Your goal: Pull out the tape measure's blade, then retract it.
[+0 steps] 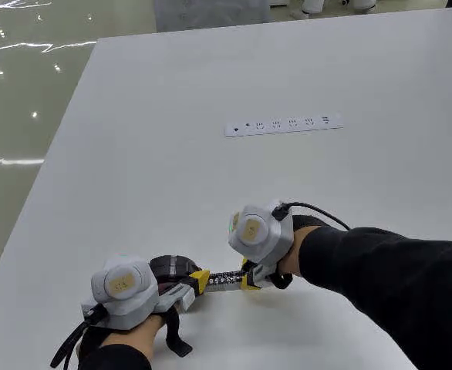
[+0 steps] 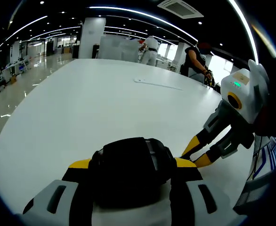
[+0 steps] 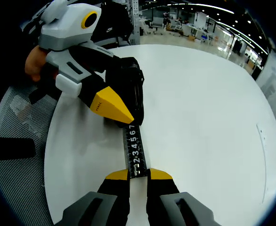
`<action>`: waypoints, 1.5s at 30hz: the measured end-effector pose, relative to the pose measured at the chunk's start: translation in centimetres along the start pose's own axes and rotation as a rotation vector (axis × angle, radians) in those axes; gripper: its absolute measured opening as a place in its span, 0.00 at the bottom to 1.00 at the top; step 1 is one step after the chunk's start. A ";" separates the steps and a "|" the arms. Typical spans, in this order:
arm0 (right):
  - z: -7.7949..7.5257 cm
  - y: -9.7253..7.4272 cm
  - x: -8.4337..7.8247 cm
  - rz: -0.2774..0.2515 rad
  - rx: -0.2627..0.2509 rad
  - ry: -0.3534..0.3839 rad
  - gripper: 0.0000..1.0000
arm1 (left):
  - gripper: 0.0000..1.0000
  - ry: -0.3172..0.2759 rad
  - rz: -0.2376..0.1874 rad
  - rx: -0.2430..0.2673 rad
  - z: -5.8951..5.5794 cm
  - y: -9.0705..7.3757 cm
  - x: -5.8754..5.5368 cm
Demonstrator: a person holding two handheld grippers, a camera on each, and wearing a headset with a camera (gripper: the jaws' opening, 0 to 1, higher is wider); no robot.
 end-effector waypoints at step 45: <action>0.2 0.9 1.1 -0.085 0.007 0.015 0.08 | 0.60 -0.011 -0.003 -0.008 0.1 0.0 0.0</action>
Point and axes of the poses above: the centre of the closed fingertips' face, and the gripper's own axes: y roughly forward along the fingers, z roughly to its left, x roughly out of its top, the point moved 8 cm from there along -y, roughly backward along the fingers, and after that the axes turned 1 degree about z, right-handed, at the moved point
